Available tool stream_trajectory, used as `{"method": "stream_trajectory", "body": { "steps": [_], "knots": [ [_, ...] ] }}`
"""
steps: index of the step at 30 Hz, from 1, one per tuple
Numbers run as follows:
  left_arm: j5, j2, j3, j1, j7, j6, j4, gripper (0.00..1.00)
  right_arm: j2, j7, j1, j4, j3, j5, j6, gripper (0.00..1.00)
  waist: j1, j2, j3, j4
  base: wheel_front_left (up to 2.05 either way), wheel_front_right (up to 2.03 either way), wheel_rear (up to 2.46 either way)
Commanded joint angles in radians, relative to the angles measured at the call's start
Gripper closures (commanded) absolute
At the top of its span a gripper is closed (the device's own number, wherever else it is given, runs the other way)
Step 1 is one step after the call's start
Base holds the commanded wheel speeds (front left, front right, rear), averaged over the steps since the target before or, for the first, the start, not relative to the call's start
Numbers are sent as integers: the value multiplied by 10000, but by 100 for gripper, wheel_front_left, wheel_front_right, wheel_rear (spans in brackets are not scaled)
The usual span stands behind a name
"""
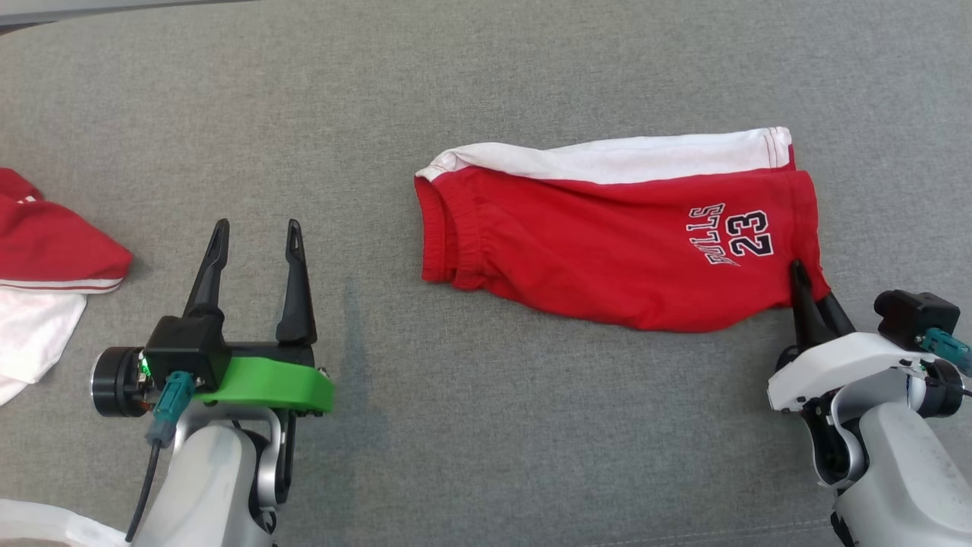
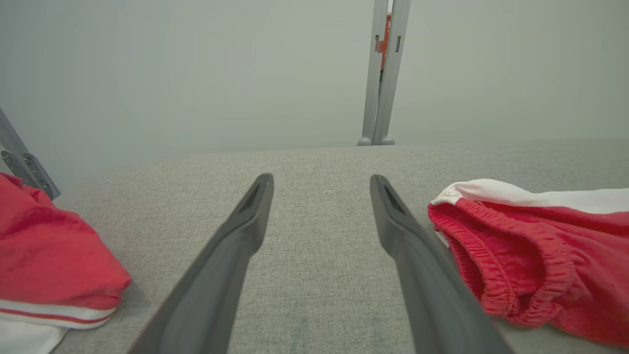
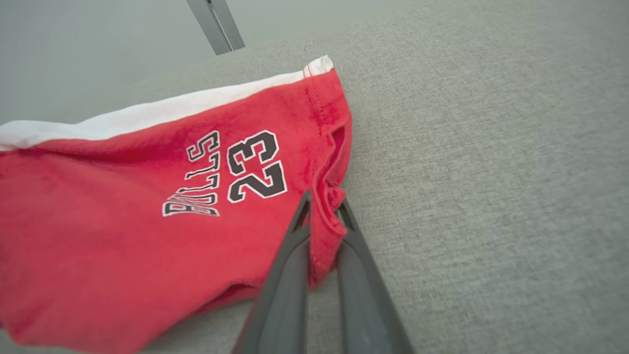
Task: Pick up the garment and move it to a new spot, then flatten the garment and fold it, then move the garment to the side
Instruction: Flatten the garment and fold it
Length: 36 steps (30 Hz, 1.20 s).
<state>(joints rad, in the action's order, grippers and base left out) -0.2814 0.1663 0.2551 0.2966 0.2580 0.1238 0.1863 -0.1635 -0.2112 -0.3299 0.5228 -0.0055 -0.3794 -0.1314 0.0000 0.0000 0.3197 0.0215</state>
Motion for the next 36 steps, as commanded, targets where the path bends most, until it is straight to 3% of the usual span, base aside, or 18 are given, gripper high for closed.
{"method": "stream_trajectory", "body": {
  "steps": [1,6,11,19,24,28,29,30,31,36],
  "knots": [
    [-58,67,-19,-127,54,36,2,0,-27,64,147,-89,-114,17,14,100,0,0,-118,-102,0,0,0],
    [-34,103,42,-206,1,83,-55,0,-17,378,46,-273,-277,179,14,100,0,0,-165,-119,0,0,0],
    [-59,148,79,-192,-42,102,-86,0,105,868,-641,-1105,462,600,13,100,0,0,-207,-92,0,0,0],
    [-137,28,157,-142,-10,105,-99,0,718,1785,-1883,-2519,3537,670,14,100,0,0,-315,125,0,0,0],
    [-153,-54,185,-123,26,107,-60,0,957,2009,-2026,-2288,5515,102,13,100,0,0,-275,342,0,0,0],
    [-187,-88,166,-123,50,84,8,0,1024,1918,-1867,-1792,6254,-193,13,100,0,0,-221,460,0,0,0],
    [-195,-88,156,-119,55,75,20,0,1027,1858,-1858,-1697,6322,-208,13,58,0,0,-210,471,0,0,0],
    [-198,-96,143,-110,62,80,33,0,1038,1771,-1859,-1596,6372,-211,13,6,0,0,-200,476,0,0,0],
    [-199,-108,133,-107,66,93,44,0,1043,1667,-1856,-1536,6351,-200,13,0,0,0,-195,475,0,0,0],
    [-132,-98,74,-173,86,151,78,0,1000,575,-1915,-1990,6178,-65,13,0,0,0,-269,397,0,0,0]
  ]
}}
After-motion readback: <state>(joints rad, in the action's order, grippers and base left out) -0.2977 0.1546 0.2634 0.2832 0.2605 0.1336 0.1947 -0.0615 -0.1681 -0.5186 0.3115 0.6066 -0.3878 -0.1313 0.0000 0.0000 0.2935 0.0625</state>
